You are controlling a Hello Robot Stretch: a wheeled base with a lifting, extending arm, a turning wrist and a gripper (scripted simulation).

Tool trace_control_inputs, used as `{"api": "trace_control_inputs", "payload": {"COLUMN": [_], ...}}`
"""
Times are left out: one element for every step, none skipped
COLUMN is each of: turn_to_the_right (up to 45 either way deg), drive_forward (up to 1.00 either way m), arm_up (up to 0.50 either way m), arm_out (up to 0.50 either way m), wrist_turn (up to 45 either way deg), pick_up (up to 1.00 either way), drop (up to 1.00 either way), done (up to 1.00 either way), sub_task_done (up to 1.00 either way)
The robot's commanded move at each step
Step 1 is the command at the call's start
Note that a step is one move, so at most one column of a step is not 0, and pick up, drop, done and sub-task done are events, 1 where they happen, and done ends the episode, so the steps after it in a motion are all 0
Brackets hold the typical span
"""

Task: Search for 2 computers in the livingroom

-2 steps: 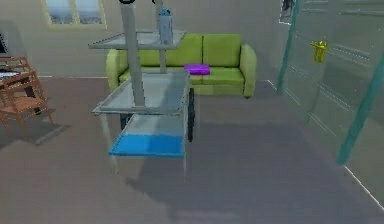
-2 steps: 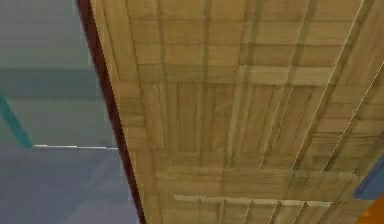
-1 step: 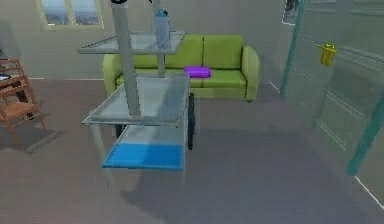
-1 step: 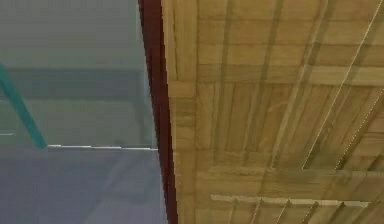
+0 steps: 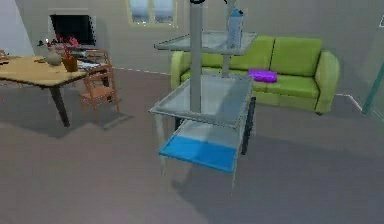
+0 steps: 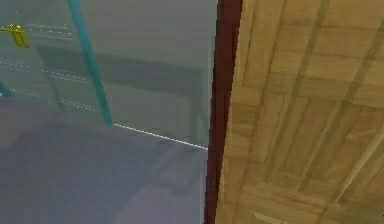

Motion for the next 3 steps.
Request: {"api": "trace_control_inputs", "payload": {"turn_to_the_right": [0.0, 18.0, 0.0], "drive_forward": [0.45, 0.0, 0.1], "arm_up": [0.0, 0.0, 0.0], "arm_out": [0.0, 0.0, 0.0], "wrist_turn": [0.0, 0.0, 0.0], "pick_up": [0.0, 0.0, 0.0], "drop": [0.0, 0.0, 0.0], "done": [0.0, 0.0, 0.0], "sub_task_done": [0.0, 0.0, 0.0]}}
